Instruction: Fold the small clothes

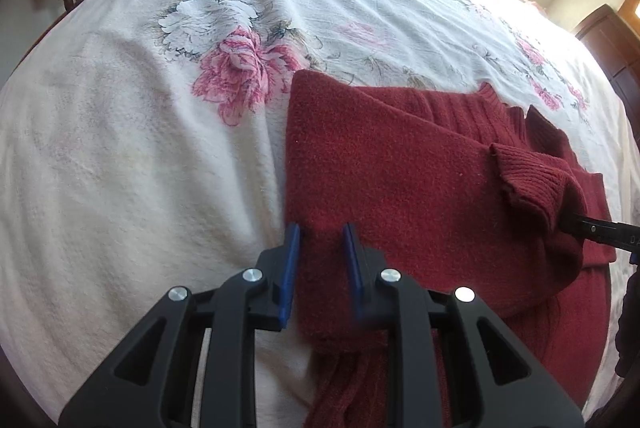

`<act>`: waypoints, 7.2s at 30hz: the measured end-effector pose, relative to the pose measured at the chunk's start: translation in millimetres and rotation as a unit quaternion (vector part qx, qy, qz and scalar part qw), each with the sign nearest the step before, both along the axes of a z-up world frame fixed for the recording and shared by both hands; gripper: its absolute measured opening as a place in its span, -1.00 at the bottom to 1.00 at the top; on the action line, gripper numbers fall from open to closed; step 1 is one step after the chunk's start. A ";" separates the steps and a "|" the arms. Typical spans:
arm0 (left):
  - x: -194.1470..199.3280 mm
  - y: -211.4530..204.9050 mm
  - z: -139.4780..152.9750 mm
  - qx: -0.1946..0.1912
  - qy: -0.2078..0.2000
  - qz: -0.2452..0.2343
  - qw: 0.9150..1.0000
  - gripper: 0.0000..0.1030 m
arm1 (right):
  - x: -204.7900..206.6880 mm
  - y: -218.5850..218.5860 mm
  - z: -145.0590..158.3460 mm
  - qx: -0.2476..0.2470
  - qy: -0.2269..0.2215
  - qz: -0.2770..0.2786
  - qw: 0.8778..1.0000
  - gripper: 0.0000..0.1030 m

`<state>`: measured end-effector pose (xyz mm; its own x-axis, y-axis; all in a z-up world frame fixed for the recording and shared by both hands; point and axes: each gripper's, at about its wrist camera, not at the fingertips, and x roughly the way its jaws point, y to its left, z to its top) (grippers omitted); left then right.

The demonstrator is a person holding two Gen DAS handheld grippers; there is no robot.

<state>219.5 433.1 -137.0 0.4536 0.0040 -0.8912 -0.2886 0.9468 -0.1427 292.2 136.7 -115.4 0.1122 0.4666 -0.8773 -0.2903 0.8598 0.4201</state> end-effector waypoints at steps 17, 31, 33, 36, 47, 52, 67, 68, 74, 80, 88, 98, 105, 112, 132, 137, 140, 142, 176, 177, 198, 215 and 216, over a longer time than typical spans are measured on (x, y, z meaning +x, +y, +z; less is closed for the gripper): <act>-10.0 3.0 33.0 -0.024 -0.038 -0.011 0.999 -0.50 | -14.5 38.6 55.6 -0.128 -0.108 0.087 0.982 -0.04; 9.9 -23.2 -1.4 -0.067 0.001 -0.042 0.997 -0.49 | -11.4 100.6 6.5 -0.158 -0.088 0.129 0.975 -0.52; 11.0 -19.8 -3.8 -0.070 0.002 -0.038 0.997 -0.49 | -6.9 83.4 12.2 -0.123 -0.078 0.107 0.984 -0.74; 11.6 -17.9 -5.0 -0.072 0.004 -0.034 0.997 -0.49 | 0.3 47.4 24.3 -0.074 -0.064 0.058 0.993 -0.81; 14.3 -25.0 -8.4 -0.043 0.005 -0.034 0.998 -0.49 | 5.2 -82.5 31.7 -0.029 -0.035 -0.056 0.997 -0.81; 13.7 -28.5 -9.0 -0.030 0.005 -0.038 0.999 -0.48 | -1.1 -113.0 1.6 -0.042 0.007 -0.079 0.996 -0.19; 21.4 -50.9 17.4 -0.029 -0.023 -0.068 0.997 -0.24 | 33.0 -125.4 -7.4 0.023 0.013 -0.132 0.991 -0.56; 23.6 -52.9 15.5 -0.026 -0.022 -0.070 0.997 -0.24 | 33.9 -124.0 -3.3 0.021 0.006 -0.129 0.991 -0.78; 28.2 -49.4 0.9 -0.024 -0.014 -0.062 0.998 -0.24 | 20.5 -133.5 32.3 0.029 -0.056 -0.118 0.991 -0.87; 29.7 -50.2 -9.4 -0.005 -0.006 -0.065 0.998 -0.21 | 15.3 -142.7 -14.7 -0.018 -0.014 -0.122 0.992 -0.86; 19.4 -59.8 18.7 -0.010 -0.026 -0.078 0.997 -0.21 | 2.0 -153.4 1.1 0.032 -0.009 -0.123 0.992 -0.27; 14.8 -76.7 -4.0 0.001 -0.004 -0.105 0.994 -0.16 | -6.9 -152.3 4.9 0.006 0.000 -0.103 0.995 -0.79; 16.0 -78.2 -10.7 0.014 -0.002 -0.111 0.994 -0.12 | -10.4 -160.7 -21.4 -0.007 0.004 -0.117 0.993 -0.82; -23.1 -76.4 9.2 0.025 -0.002 -0.083 0.996 -0.06 | -66.1 -176.2 2.6 0.015 -0.024 -0.142 0.990 -0.24; -247.5 -48.4 61.9 0.023 0.027 -0.005 0.999 0.09 | -304.5 -247.1 56.7 -0.056 -0.062 -0.134 0.987 -0.23; -282.3 -37.6 47.9 0.014 0.057 -0.003 0.998 0.13 | -329.6 -266.9 48.5 -0.057 -0.031 -0.132 0.989 -0.15; -298.6 -33.5 36.7 -0.007 0.073 -0.002 0.997 0.13 | -340.5 -273.5 38.3 -0.048 -0.011 -0.132 0.990 -0.15; -307.9 -32.2 29.3 -0.020 0.081 0.001 0.997 0.13 | -345.5 -277.1 29.6 -0.041 0.004 -0.137 0.990 -0.15; -348.0 -54.7 -0.5 -0.183 0.099 0.030 0.978 -0.22 | -359.3 -264.0 -16.5 0.090 0.070 -0.176 0.978 -0.35; -349.0 -54.2 -0.7 -0.179 0.098 0.034 0.978 -0.37 | -358.3 -263.5 -17.3 0.091 0.070 -0.177 0.977 -0.38; -336.0 -31.6 73.7 -0.238 -0.029 0.045 0.970 -0.90 | -332.8 -278.4 62.4 0.209 0.020 -0.160 0.965 -0.88; -180.5 -8.8 50.1 -0.210 -0.031 0.059 0.975 -0.90 | -191.2 -260.9 51.0 0.180 0.042 -0.191 0.964 -0.88; -173.7 -8.2 45.1 -0.209 -0.026 0.060 0.976 -0.90 | -184.1 -258.2 46.7 0.174 0.045 -0.191 0.965 -0.88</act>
<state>45.8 424.9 -91.8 0.5175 -0.2998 -0.8014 -0.3749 0.7625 -0.5274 108.1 -121.5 -68.7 0.2662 0.6745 -0.6886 0.0712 0.6987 0.7119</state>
